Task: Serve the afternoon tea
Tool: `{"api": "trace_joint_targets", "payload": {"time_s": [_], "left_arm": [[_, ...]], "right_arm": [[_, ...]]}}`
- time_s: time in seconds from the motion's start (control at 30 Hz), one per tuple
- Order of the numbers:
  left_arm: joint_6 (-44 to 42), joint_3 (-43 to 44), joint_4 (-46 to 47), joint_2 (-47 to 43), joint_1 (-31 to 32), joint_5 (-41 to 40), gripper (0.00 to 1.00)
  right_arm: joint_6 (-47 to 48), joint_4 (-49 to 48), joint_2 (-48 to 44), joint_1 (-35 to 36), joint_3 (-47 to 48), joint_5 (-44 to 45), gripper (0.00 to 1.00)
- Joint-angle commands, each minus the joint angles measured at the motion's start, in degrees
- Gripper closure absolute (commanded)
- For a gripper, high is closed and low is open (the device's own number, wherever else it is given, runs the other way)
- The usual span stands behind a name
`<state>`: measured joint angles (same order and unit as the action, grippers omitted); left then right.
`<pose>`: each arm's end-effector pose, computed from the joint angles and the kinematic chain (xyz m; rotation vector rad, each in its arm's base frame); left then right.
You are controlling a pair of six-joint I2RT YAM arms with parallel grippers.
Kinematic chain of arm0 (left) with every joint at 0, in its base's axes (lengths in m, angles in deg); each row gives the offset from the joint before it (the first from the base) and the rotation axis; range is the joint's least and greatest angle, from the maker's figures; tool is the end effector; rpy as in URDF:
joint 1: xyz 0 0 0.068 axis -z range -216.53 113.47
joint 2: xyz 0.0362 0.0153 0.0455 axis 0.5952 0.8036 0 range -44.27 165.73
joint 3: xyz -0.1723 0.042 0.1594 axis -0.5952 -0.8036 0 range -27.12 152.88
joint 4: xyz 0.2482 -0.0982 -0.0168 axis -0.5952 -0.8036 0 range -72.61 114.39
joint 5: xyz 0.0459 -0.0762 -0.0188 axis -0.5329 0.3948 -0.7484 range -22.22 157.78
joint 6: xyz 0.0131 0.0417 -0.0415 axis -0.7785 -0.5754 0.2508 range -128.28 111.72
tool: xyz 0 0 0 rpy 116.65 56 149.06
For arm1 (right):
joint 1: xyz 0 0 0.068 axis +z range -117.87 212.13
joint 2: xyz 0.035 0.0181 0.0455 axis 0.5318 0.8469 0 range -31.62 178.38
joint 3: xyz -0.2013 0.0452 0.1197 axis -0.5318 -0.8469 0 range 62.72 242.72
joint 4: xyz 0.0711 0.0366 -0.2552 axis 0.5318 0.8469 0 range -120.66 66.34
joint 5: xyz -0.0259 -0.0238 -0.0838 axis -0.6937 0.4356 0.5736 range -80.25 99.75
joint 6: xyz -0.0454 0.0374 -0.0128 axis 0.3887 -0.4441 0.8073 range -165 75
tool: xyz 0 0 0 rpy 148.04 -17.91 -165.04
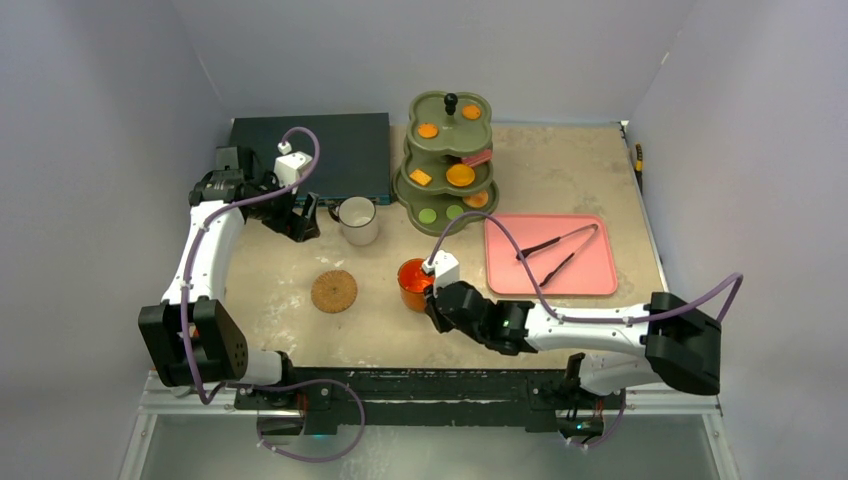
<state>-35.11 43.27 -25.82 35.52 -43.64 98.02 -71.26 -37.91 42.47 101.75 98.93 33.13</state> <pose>0.2948 0.0141 0.2592 0.5977 2.3871 -0.4398 0.1180 0.2671 0.1676 -0.5452 2.0413 0.5972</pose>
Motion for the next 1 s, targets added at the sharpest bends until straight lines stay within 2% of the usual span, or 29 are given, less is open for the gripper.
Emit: {"api": "trace_joint_targets", "payload": {"time_s": [0.0, 0.03, 0.07, 0.2, 0.3, 0.53, 0.8, 0.97], "left_arm": [[-0.92, 1.55, 0.85, -0.51, -0.44, 1.50, 0.11], [-0.92, 1.63, 0.75, -0.56, -0.44, 1.41, 0.11], [-1.03, 1.73, 0.60, -0.58, -0.44, 1.38, 0.11], [-1.70, 1.78, -0.09, -0.75, -0.45, 1.18, 0.11], [-2.12, 1.77, -0.36, -0.86, -0.48, 1.03, 0.10], [-2.28, 2.12, -0.87, -0.72, -0.42, 1.58, 0.10], [-1.89, 4.66, 1.91, 3.41, 0.09, 3.26, 0.10], [-1.78, 13.73, 2.52, 13.18, 7.35, -1.17, 0.10]], "right_arm": [[-1.67, -5.20, -0.39, 0.37, -0.32, 4.40, 1.00], [-2.29, -5.03, -0.17, 0.38, -0.64, 4.94, 1.00], [-2.93, -4.91, 0.22, 0.39, -1.08, 5.39, 0.94], [-6.22, -2.75, 0.27, 0.48, -2.39, 7.69, 0.55], [-7.19, -1.82, -1.98, 0.69, -3.30, 8.91, 0.47], [-6.10, 1.89, -6.86, 2.57, -0.49, 11.13, 0.35], [-3.61, 3.04, -3.88, 5.52, 11.15, 12.24, 0.36], [-3.05, 0.57, -0.04, 5.50, 15.55, 10.30, 0.36]]}}
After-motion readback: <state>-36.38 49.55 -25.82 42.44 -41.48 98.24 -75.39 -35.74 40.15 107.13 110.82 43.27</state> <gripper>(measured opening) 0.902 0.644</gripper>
